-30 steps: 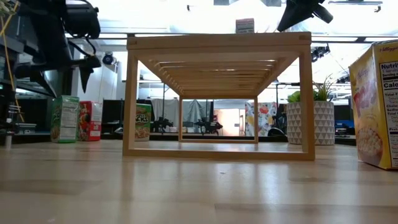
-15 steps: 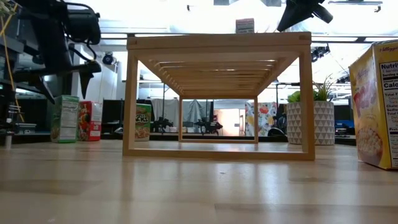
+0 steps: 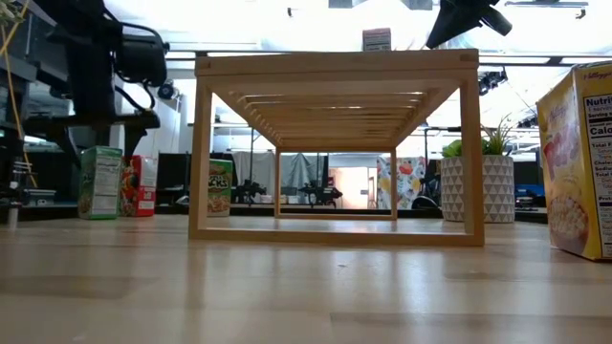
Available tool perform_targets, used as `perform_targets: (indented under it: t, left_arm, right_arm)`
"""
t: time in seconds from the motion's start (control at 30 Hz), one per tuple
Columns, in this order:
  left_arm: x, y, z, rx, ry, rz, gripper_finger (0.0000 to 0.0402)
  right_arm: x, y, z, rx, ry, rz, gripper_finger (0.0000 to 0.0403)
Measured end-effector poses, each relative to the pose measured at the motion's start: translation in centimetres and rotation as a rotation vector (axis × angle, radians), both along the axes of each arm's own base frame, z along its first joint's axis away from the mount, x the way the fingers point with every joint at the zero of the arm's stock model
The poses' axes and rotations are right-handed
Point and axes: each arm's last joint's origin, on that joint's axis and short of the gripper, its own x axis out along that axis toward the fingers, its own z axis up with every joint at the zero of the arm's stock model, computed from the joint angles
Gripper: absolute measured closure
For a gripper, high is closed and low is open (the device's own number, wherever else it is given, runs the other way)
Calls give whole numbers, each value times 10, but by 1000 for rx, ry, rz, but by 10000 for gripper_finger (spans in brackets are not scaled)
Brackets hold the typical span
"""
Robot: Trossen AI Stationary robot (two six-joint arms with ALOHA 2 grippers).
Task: Stack cereal on shelf
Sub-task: Put the bottom green cereal box on the shelf
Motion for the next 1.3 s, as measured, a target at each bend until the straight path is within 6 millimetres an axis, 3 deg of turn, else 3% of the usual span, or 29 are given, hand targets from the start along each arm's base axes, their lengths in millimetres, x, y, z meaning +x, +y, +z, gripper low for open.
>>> perform_targets:
  t: [0.17, 0.5, 0.7, 0.83, 0.97, 1.3]
  left_arm:
    - [0, 0, 0, 10, -6, 19, 95]
    - [0, 0, 0, 14, -16, 34, 212]
    - [0, -1, 10, 18, -46, -22, 251]
    - [0, -2, 37, 74, -62, -162, 255]
    - [-1, -3, 78, 192, -92, -320, 248]
    - [22, -16, 171, 488, -392, -801, 261]
  right_arm:
    - [0, 0, 0, 0, 0, 0, 402]
    - [0, 0, 0, -3, 0, -3, 402]
    - [0, 0, 0, -3, 0, -3, 402]
    - [0, 0, 0, 6, -10, -13, 402]
    - [0, 0, 0, 8, -11, -14, 402]
    - [0, 0, 0, 5, -10, -17, 402]
